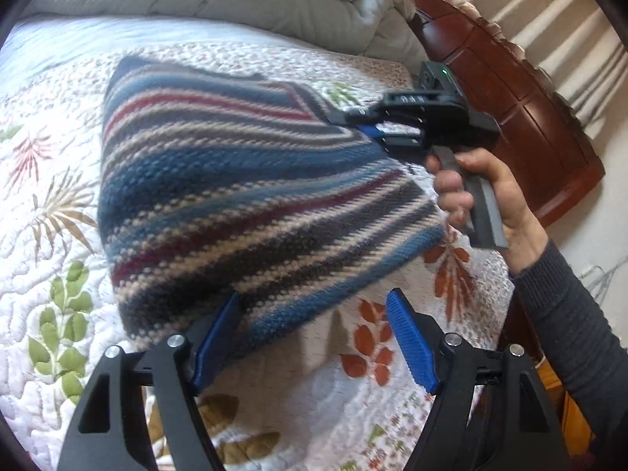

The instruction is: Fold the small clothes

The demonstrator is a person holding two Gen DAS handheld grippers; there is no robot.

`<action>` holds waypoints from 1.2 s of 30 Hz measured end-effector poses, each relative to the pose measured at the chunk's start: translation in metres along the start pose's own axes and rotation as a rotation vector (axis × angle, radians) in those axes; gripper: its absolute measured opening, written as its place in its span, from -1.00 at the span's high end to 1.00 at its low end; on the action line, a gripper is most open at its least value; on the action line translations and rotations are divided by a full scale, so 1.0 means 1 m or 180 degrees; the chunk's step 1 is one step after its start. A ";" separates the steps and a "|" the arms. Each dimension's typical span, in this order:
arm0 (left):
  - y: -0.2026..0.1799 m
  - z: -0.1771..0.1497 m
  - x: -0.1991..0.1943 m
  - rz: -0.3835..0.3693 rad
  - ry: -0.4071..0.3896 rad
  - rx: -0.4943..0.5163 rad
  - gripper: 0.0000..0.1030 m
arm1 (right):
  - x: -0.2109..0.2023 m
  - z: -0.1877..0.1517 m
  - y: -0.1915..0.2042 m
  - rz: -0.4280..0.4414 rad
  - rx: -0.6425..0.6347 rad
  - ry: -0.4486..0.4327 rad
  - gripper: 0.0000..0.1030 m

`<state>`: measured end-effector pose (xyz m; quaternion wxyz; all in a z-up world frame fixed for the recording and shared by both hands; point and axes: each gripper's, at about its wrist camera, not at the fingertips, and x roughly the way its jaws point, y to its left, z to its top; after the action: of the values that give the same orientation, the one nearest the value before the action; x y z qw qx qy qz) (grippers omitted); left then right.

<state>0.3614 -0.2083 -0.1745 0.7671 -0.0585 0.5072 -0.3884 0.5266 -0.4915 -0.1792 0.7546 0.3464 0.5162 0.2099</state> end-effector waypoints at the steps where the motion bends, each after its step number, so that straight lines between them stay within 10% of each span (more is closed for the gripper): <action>1: -0.002 0.001 -0.006 -0.0017 -0.0028 0.0037 -0.49 | -0.003 0.005 0.003 -0.0022 -0.0022 -0.0087 0.20; 8: 0.000 0.012 -0.041 0.0552 -0.0251 0.0207 -0.49 | 0.022 0.047 0.014 -0.0161 0.0090 -0.0084 0.17; 11: -0.003 0.015 -0.042 0.0868 -0.0301 0.0287 -0.49 | 0.043 0.054 0.013 -0.0230 0.0079 0.0024 0.66; 15: -0.017 0.013 -0.039 0.1209 -0.0371 0.0429 -0.49 | 0.051 0.057 0.001 -0.0459 0.0099 -0.0003 0.77; 19: -0.035 0.009 -0.042 0.1357 -0.0432 0.0585 -0.49 | 0.023 0.040 0.003 -0.0220 0.0022 -0.0003 0.56; 22: -0.042 0.009 -0.047 0.1343 -0.0452 0.0639 -0.49 | -0.008 0.018 0.016 -0.0325 -0.0169 -0.0023 -0.04; 36: -0.033 -0.017 -0.076 0.1407 -0.0354 0.0560 -0.49 | -0.007 -0.049 -0.013 -0.0548 -0.0033 0.0218 0.14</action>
<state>0.3157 -0.1763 -0.1103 0.8623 0.0996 0.4290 -0.2500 0.4781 -0.4899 -0.1951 0.7536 0.2895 0.5685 0.1587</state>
